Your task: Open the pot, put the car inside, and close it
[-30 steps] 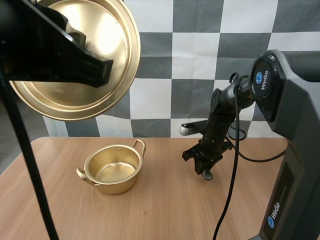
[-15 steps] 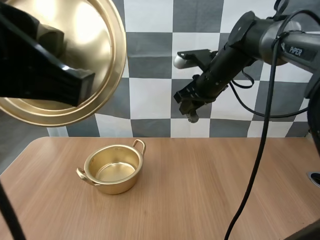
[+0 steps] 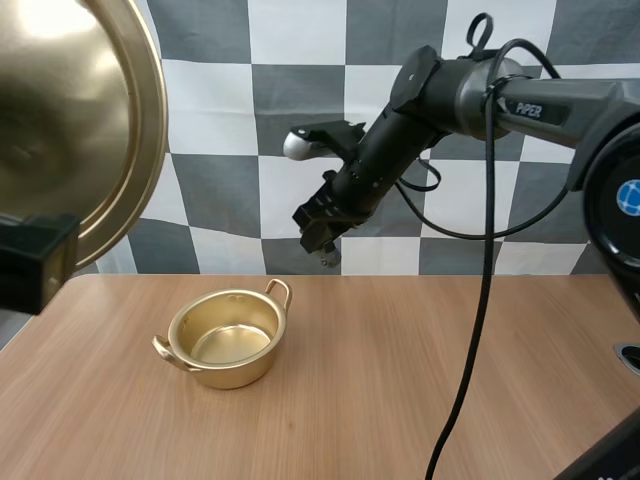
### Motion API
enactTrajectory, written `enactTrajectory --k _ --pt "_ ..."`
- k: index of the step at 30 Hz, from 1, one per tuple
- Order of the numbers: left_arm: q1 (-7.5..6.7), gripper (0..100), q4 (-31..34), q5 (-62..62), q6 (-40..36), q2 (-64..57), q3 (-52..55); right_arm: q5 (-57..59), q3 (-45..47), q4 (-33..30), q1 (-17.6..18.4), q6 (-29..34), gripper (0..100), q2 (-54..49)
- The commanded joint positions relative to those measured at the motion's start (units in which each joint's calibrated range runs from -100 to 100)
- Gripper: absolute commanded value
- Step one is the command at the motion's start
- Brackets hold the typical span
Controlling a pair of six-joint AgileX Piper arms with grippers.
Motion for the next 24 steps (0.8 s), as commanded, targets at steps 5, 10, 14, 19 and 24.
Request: enactTrajectory --k 5,10,14,19,24 --pt "-0.03 0 3.7 0.0 -0.4 -0.4 0.0 0.1 -1.2 0.1 7.0 0.0 0 6.2" --pt "-0.03 0 4.1 0.0 -0.4 -2.0 0.4 0.1 -1.2 0.1 9.5 0.0 0 11.0" --pt "-0.03 0 4.5 0.0 -0.4 -3.0 0.7 0.1 -1.2 0.1 9.9 -0.5 0 14.2" --pt "-0.03 0 6.1 0.0 -0.5 -3.7 3.0 0.1 -1.3 -0.5 9.9 -0.7 0 17.6" --pt "-0.03 0 6.1 0.0 -0.5 -4.1 6.4 0.1 -3.6 -0.5 9.9 -1.2 0 19.4"
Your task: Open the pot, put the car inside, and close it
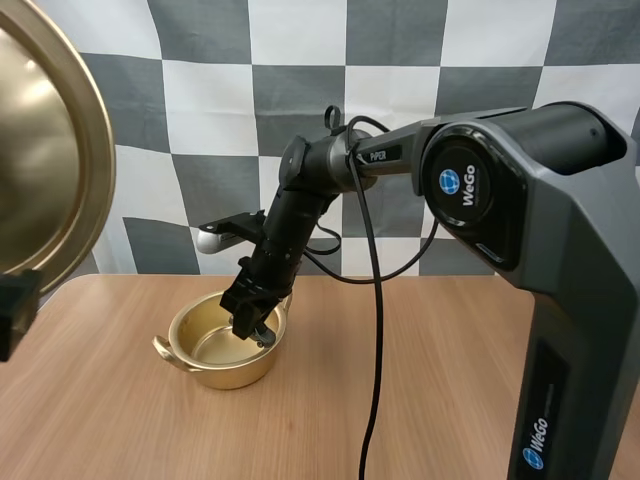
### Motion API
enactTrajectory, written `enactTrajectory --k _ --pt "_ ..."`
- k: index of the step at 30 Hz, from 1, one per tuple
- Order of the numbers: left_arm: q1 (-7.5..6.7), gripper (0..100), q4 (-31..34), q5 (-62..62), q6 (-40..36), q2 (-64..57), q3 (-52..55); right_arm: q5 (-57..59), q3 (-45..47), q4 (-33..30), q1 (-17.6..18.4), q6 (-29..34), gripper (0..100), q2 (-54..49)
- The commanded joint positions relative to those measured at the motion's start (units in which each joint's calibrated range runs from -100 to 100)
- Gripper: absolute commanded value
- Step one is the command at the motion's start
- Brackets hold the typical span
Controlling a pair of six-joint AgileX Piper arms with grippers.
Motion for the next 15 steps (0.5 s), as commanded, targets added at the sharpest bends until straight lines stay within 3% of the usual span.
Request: enactTrajectory --k 1,7,15 --pt "-0.03 0 -0.1 0.0 0.0 0.0 1.0 0.0 -2.2 0.2 0.0 0.0 0 0.6" --pt "-0.03 0 -0.3 0.0 0.0 0.0 2.0 0.0 -10.9 0.2 0.0 0.9 0 3.5" --pt "-0.03 0 -0.1 0.0 0.0 0.0 2.0 0.0 -15.5 0.2 0.0 1.7 0 10.3"
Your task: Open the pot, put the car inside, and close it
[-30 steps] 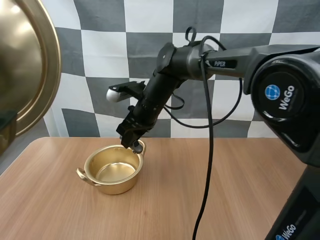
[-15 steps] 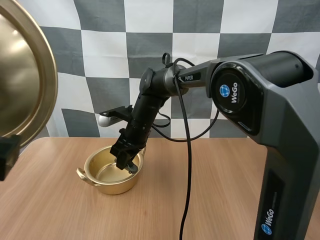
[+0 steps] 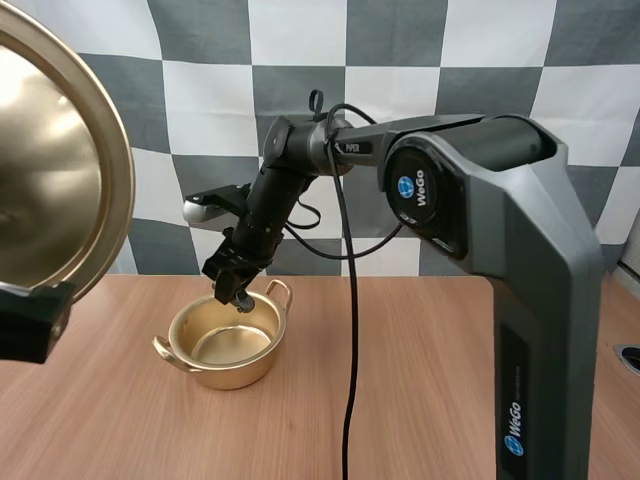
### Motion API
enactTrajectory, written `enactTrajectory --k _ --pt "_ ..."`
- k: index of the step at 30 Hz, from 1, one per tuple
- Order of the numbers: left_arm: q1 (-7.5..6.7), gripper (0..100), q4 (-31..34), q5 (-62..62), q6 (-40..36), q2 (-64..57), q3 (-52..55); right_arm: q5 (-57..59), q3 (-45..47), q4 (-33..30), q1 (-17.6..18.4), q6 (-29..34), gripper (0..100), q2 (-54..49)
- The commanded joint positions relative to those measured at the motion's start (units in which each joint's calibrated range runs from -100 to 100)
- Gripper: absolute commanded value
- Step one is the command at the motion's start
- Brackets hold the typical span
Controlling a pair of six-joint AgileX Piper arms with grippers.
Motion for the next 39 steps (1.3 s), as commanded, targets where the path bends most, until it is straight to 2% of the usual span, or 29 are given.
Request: enactTrajectory --k 1,26,39 --pt "-0.03 0 0.6 0.0 0.0 0.0 0.0 0.0 -0.3 0.3 0.0 0.2 0 2.2" --pt "-0.03 0 -0.7 0.0 0.0 0.0 -0.1 -1.6 -0.5 2.8 0.4 -2.4 0 12.3" --pt "-0.03 0 -0.7 0.0 0.0 0.0 -0.1 -1.4 -0.5 3.9 0.4 -2.5 0 12.6"
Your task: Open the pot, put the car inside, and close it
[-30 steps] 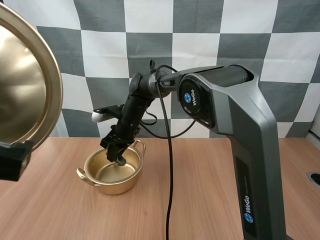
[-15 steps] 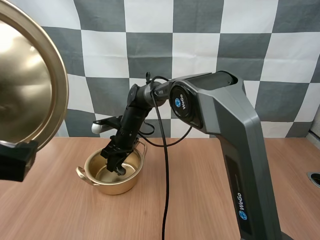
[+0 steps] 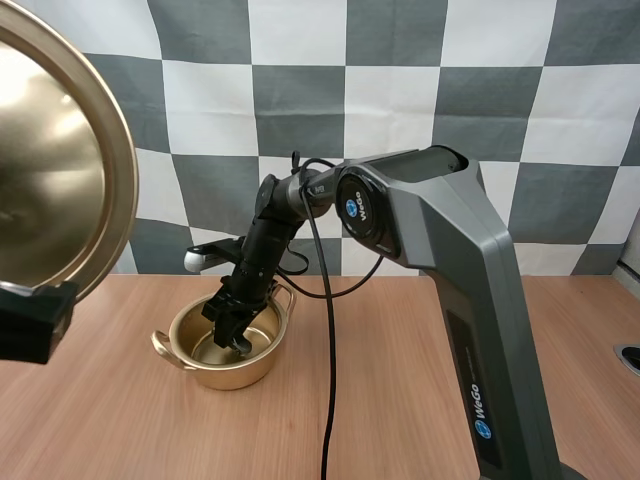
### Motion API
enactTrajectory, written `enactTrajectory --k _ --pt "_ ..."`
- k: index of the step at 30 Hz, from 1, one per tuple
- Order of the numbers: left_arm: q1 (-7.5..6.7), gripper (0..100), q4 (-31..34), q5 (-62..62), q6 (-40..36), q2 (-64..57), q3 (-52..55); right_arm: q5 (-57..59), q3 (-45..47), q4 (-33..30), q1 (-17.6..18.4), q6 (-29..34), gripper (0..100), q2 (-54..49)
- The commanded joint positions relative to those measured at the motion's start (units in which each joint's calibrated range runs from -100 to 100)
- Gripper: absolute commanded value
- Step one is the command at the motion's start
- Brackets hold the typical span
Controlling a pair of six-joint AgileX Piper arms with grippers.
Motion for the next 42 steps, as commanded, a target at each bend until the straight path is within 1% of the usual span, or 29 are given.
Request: enactTrajectory --k 1,4,5,6,9,11,12,18,21,25,27,34,38,42 --pt "-0.03 0 -0.1 0.0 0.0 0.0 0.0 0.0 0.0 0.4 0.0 0.2 0 0.0" --pt "-0.03 0 -0.1 0.0 0.0 0.0 0.0 0.0 0.0 1.3 0.0 0.2 0 0.0" --pt "-0.03 0 -0.1 0.0 0.0 0.0 0.0 0.0 0.0 1.2 0.1 0.5 3 0.0" --pt "-0.03 0 -0.1 0.0 0.0 0.0 0.0 0.0 0.0 1.2 0.1 0.8 14 0.0" --pt "-0.03 0 -0.1 0.0 0.0 0.0 0.0 0.1 0.0 1.2 0.5 1.0 54 0.0" --pt "-0.03 0 -0.1 0.0 0.0 0.0 0.0 0.3 0.0 1.2 0.9 1.0 87 0.0" --pt "-0.03 0 -0.1 0.0 0.0 0.0 0.0 0.3 0.0 1.2 1.1 1.0 100 0.0" --pt "-0.03 0 0.0 0.0 0.0 0.0 0.0 0.5 0.0 0.7 3.0 0.9 100 0.0" --pt "-0.03 0 0.0 0.0 0.0 0.0 0.0 0.5 0.0 0.6 3.2 0.9 100 0.0" --pt "-0.03 0 0.0 0.0 0.0 0.0 0.0 0.5 0.0 -2.3 3.2 1.0 100 -0.7" --pt "-0.03 0 0.0 0.0 0.0 0.0 0.0 -0.1 0.0 -3.1 3.2 1.0 100 -1.6" --pt "-0.03 0 0.0 0.0 0.0 0.0 0.0 -2.1 0.0 -3.1 3.2 1.2 100 -6.9" --pt "-0.03 0 0.0 0.0 0.0 0.0 0.0 -2.3 0.0 -3.1 3.2 2.3 100 -10.0" --pt "-0.03 0 0.0 0.0 0.0 0.0 0.0 -1.1 0.0 -5.1 3.2 3.2 100 -12.6"
